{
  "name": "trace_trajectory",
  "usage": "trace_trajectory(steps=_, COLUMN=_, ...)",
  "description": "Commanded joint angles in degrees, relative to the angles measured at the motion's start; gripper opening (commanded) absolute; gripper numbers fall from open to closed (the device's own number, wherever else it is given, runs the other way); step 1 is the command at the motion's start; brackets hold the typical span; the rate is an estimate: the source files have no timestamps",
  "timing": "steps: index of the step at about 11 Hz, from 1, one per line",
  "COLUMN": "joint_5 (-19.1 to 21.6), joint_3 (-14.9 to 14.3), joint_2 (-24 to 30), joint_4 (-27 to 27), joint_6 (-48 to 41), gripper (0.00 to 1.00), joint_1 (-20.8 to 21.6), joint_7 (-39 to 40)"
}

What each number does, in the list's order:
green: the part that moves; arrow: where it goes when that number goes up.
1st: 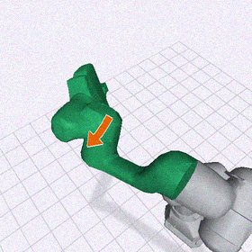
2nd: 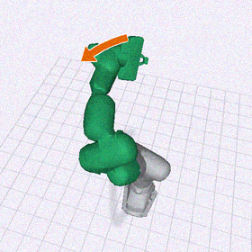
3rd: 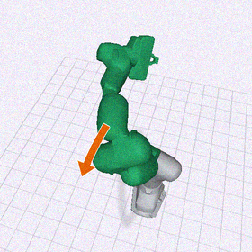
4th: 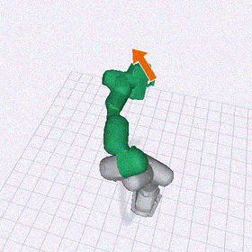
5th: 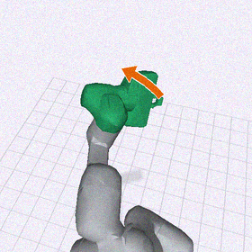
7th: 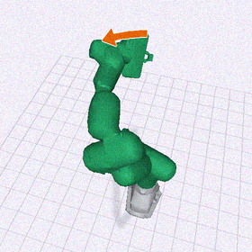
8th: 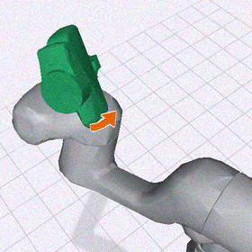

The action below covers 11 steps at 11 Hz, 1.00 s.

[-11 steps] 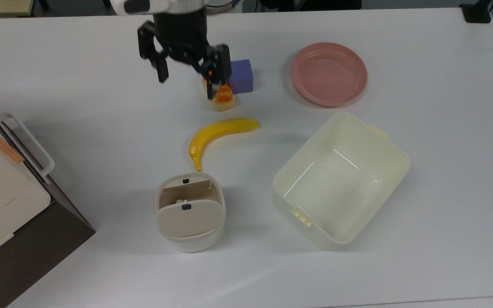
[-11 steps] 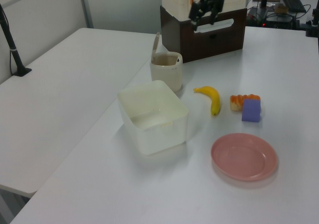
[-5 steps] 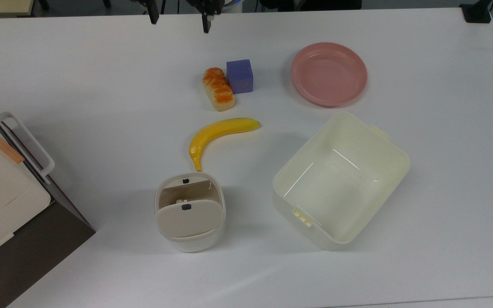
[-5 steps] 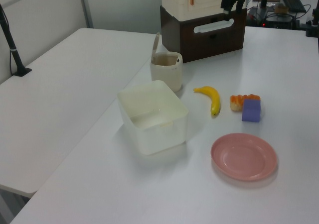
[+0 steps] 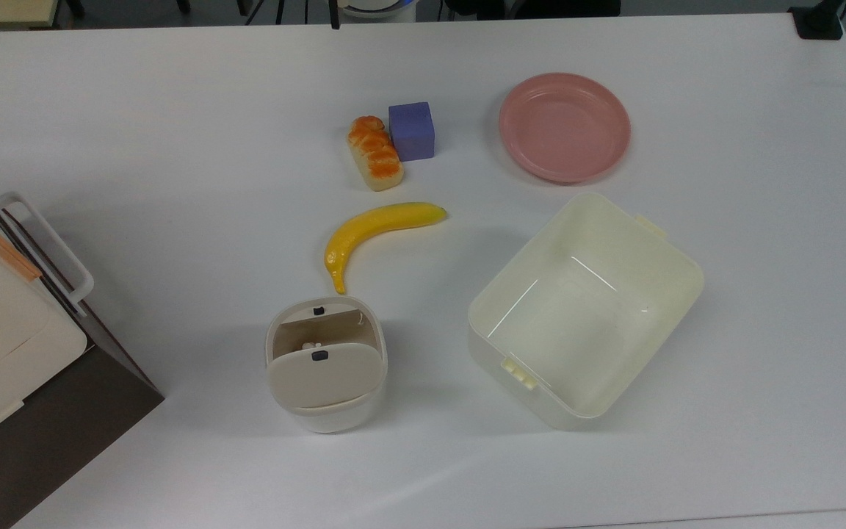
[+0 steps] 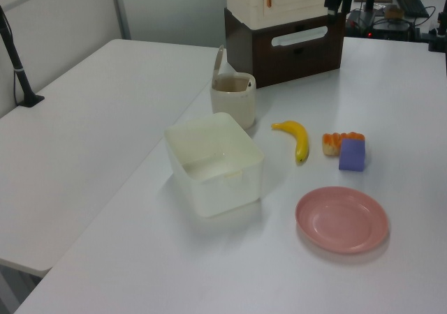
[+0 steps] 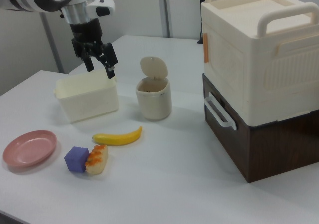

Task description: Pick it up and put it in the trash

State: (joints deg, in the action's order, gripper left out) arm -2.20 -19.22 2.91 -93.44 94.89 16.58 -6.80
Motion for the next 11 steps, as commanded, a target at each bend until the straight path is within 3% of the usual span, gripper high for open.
trace_trajectory(steps=1, joint_5=-1.4, joint_3=0.0, joint_2=1.7, joint_4=-2.5, joint_6=-1.5, gripper=1.00, joint_1=0.5, joint_7=5.7)
trace_trajectory(steps=11, joint_5=-0.5, joint_3=-0.1, joint_2=2.1, joint_4=-2.1, joint_6=-1.5, gripper=1.00, joint_1=0.6, joint_7=5.6)
